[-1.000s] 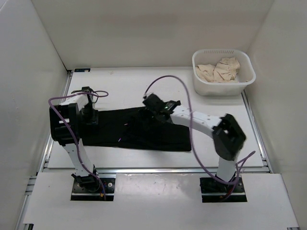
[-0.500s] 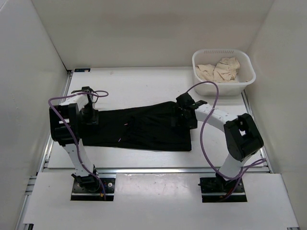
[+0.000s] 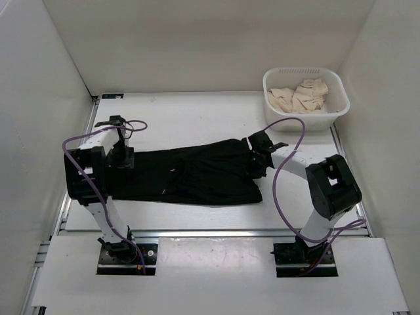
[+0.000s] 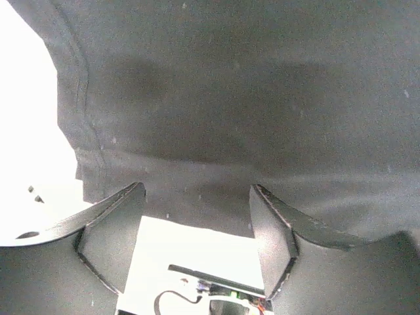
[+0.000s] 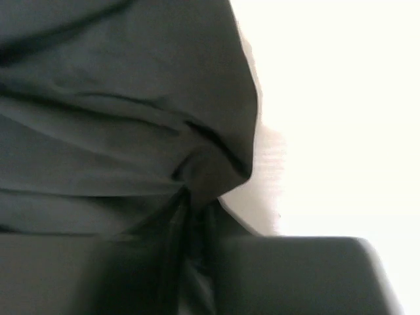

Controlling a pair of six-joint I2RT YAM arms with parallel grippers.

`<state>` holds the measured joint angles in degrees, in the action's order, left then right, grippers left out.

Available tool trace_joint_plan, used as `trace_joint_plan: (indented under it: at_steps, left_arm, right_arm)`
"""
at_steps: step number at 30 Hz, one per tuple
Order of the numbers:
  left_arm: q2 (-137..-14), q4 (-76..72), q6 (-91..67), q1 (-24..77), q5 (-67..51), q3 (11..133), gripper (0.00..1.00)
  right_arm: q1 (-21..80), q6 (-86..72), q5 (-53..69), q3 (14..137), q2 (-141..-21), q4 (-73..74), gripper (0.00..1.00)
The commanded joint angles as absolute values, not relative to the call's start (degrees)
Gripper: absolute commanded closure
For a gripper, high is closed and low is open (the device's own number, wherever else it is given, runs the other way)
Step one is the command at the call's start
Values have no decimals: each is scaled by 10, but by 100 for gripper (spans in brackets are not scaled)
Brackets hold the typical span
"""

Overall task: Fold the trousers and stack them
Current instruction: Fold the trousers

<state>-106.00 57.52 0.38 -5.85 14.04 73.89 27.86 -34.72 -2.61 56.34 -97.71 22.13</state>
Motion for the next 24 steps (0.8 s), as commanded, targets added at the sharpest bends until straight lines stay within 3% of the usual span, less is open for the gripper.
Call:
trace_joint_plan:
  at_steps: [1,2,6,11,15,20,22,23,24]
  left_arm:
    - [-1001,594,0,-73,116,762,23]
    - [-996,594,0,-73,116,771,20]
    - [-997,609,0,-71,107,777,20]
    - [-1041,609,0,-6,40,765,20]
    - [-1099,620,0,81,-55,807,20]
    - [-1185,639,0,145,-144,870,20]
    - [-1204,639,0,145,-144,870,25]
    - [-1222,639,0,145,-144,870,30]
    - [-1229,639,0,145,-144,870,43]
  right_arm:
    - [252,-367,17,512,-980,226,95]
    - [231,-367,6,505,-963,233,100]
    - [156,-346,-53,493,-848,317,100]
    - [154,-292,-213,623,-755,465,100]
    - [282,-314,-269,745,-815,555,100]
    - [466,-374,-274,938,-989,611,100]
    - [529,-367,-247,1032,-1075,611,100]
    - [545,-345,-238,1155,-1109,616,100]
    - [558,-331,-229,1224,-1186,625,100]
